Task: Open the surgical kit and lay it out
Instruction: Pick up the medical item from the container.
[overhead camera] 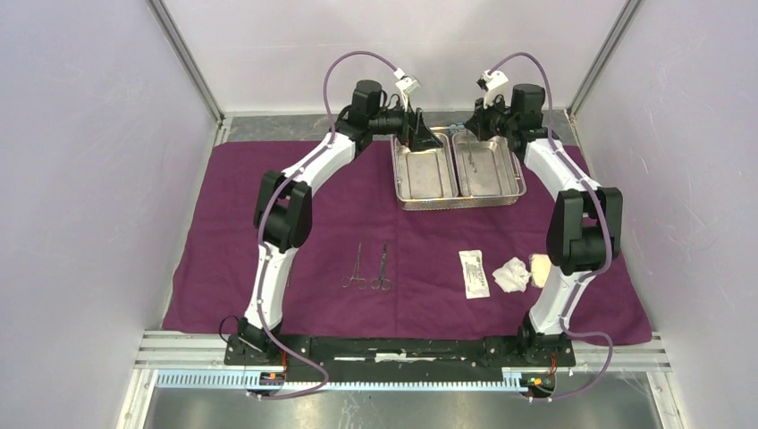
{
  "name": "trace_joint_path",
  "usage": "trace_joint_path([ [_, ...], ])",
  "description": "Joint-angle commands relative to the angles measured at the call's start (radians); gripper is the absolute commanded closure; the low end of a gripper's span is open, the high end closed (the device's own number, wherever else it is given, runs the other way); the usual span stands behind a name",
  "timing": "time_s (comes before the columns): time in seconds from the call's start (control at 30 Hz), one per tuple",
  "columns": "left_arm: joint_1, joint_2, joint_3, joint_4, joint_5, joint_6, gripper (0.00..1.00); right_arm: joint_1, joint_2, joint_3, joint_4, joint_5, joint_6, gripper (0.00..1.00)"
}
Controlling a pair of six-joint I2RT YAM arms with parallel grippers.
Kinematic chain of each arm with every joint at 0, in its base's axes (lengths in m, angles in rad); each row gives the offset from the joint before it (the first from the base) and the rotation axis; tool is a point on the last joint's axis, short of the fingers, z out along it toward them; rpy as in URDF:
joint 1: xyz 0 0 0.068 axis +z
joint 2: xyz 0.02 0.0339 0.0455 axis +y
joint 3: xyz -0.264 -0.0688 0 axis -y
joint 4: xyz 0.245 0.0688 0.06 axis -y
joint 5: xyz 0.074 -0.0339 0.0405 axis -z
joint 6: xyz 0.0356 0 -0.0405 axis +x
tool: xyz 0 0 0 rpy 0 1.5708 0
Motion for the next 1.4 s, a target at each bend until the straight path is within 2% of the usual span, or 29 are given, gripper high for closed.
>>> trace_joint_path([
  [0.0,-0.012,0.065,0.106,0.153,0.046,0.035,0.05,0.005,-0.078,-0.028,0.050,-0.045,0.017,1.00],
  [0.17,-0.031,0.134,0.181,0.176,0.092,0.157,0.02,0.005,-0.131,-0.072,0.057,-0.111,0.028,1.00],
  [0.27,-0.049,0.158,0.175,0.213,0.078,0.180,0.03,0.005,-0.173,-0.114,0.090,-0.130,0.045,1.00],
  [0.4,-0.076,0.173,0.127,0.338,0.044,0.125,0.07,0.005,-0.216,-0.153,0.099,-0.137,0.060,1.00],
  [0.6,-0.117,0.217,0.128,0.486,-0.003,-0.032,0.13,0.005,-0.240,-0.177,0.100,-0.137,0.066,1.00],
  [0.73,-0.137,0.235,0.131,0.525,-0.008,-0.076,0.21,0.005,-0.246,-0.190,0.108,-0.136,0.081,1.00],
  [1.07,-0.149,0.277,0.175,0.478,-0.068,-0.039,0.37,0.004,-0.247,-0.191,0.109,-0.137,0.104,1.00],
  [1.37,-0.149,0.279,0.178,0.476,-0.045,-0.059,0.61,0.005,-0.246,-0.191,0.104,-0.120,0.098,1.00],
])
